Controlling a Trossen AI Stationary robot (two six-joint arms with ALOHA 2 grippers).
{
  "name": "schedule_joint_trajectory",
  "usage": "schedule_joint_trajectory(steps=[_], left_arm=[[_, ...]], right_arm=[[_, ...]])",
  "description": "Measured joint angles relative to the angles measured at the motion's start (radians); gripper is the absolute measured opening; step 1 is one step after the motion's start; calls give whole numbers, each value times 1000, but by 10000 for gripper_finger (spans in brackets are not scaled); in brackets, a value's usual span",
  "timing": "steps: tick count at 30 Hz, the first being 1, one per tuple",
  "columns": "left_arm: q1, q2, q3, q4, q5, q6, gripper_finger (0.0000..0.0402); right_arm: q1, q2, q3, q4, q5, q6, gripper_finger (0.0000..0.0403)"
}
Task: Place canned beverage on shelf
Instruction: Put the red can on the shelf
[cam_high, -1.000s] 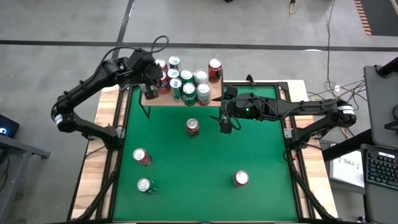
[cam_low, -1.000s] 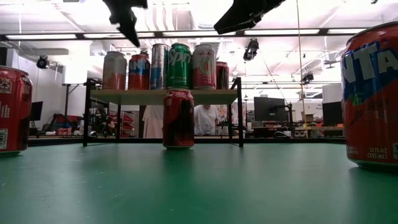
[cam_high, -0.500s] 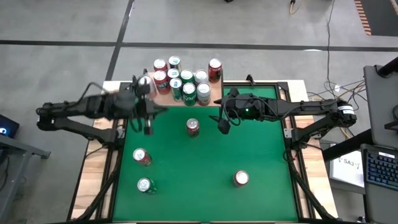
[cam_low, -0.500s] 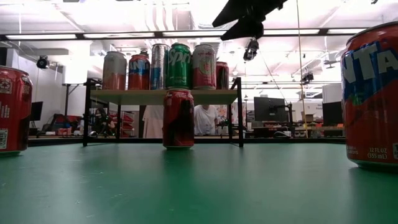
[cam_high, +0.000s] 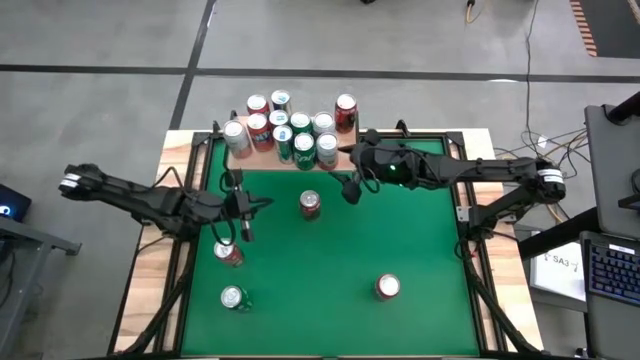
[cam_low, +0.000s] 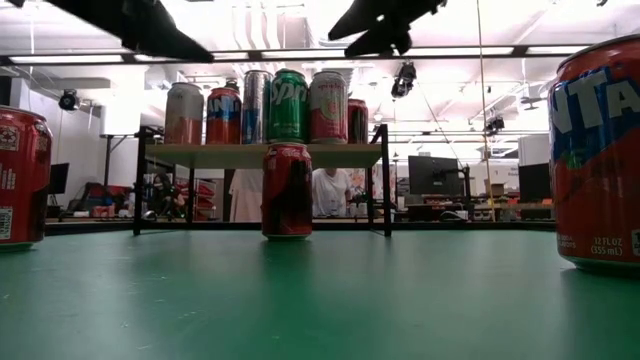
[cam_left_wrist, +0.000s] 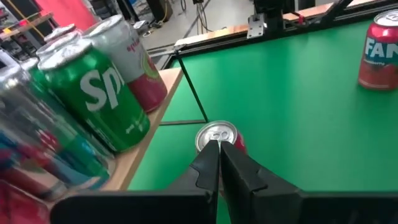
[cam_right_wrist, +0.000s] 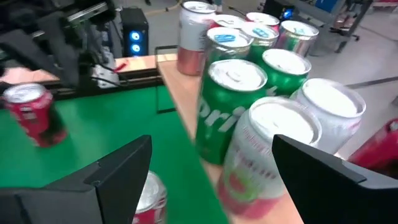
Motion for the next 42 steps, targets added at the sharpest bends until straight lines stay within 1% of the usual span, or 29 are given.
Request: schedule_joint_trajectory(steps=[4,8,11,14,20,23,25,28,30,34,42], left_arm=[[0,-20,-52,53,-1,-25,0],[0,-44,-73,72,-2,-36,0],[0,-63,-72,68,-4,-26,0],[0,-88,-71,63,-9,33,0],[1,-172,-70,60,-12,226,0],[2,-227,-69,46,-12,291,0],[2,-263,-74,28,-11,299,0],[2,-305,-78,0,-11,302,0],[2,-327,-79,-19,-11,300,0],[2,-375,-80,-82,-11,283,0],[2,-422,-80,-108,-11,260,0]], right_arm=[[-21,84,113,-37,1,-44,325],[-32,186,278,-113,-8,-105,325],[-41,264,419,-191,-8,-115,325],[-54,340,567,-283,-7,-115,325],[-82,477,843,-482,-8,-82,325],[-91,530,943,-543,-8,-55,324],[-95,560,995,-568,-17,-43,318],[-94,601,1048,-575,-60,-41,291],[-93,625,1080,-578,-62,-37,263],[-94,658,1124,-579,-61,-26,196],[-109,686,1133,-580,-53,-25,55]])
